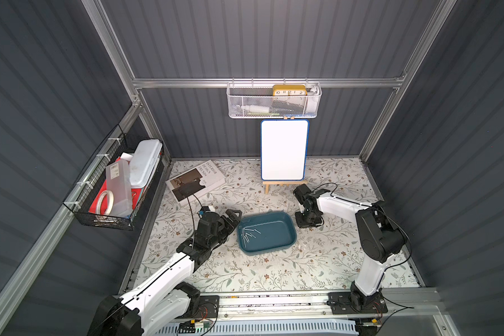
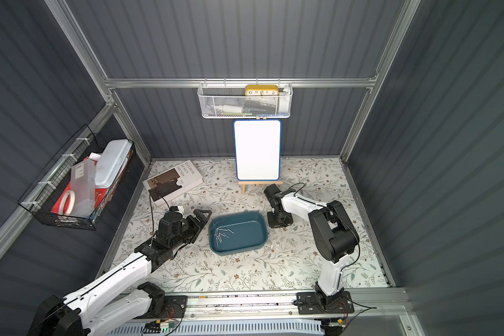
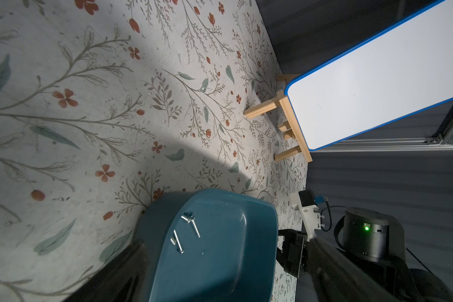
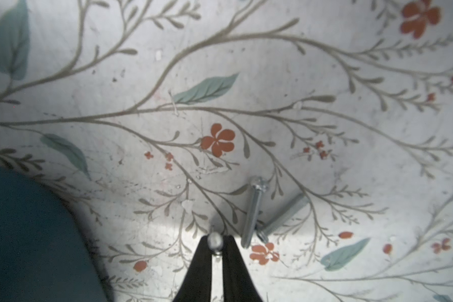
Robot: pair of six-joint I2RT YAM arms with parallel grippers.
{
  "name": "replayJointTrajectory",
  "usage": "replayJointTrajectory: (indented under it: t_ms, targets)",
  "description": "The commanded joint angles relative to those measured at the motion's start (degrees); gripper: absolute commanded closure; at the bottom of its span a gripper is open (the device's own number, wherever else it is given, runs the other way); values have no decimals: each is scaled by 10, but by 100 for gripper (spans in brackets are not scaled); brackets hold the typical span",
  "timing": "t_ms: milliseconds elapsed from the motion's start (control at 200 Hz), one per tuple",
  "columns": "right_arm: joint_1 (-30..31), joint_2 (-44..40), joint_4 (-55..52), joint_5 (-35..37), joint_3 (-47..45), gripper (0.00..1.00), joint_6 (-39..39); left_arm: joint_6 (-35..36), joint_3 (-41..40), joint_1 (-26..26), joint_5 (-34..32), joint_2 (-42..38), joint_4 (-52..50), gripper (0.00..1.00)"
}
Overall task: Take out the screws from the storage box
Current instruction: Place the screw at the center of the board, then pick up the screw from the storage box.
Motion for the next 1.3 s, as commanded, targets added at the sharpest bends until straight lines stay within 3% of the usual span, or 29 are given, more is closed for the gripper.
replayJointTrajectory:
  t_ms: [0, 270, 455, 600, 675, 720, 765, 861, 1021, 1181, 1296]
  targets:
    - [1, 3, -18, 5, 3, 81, 2, 9, 5, -3, 2, -11, -14, 1]
    - [0, -49, -44, 4, 24, 74, 7, 12, 20, -2, -27, -32, -58, 2]
    - [0, -143, -67, -2, 40, 75, -13, 25, 29, -2, -25, -34, -62, 2]
    - [0, -241, -84, -12, 53, 74, -57, 63, 83, -2, -59, -31, -135, 2]
    - [0, -287, -57, -30, 40, 70, -61, 69, 96, -2, -67, -27, -139, 2]
    - [-2, -304, -47, -20, 37, 63, -53, 72, 95, -2, -68, -22, -128, 2]
    - [-7, -314, -43, 1, 37, 63, -41, 66, 93, -2, -65, -15, -114, 2]
    - [-14, -323, -29, 25, 30, 64, -33, 57, 97, -2, -60, 7, -87, 2]
    - [-15, -308, -12, -33, 29, 62, -58, 52, 121, -2, -90, 25, -98, 2]
    - [-11, -236, -106, -57, 101, 63, -73, 22, 115, -2, -131, -17, -136, 2]
    - [18, -212, -117, -60, 125, 59, -77, 20, 101, -2, -130, -58, -141, 1]
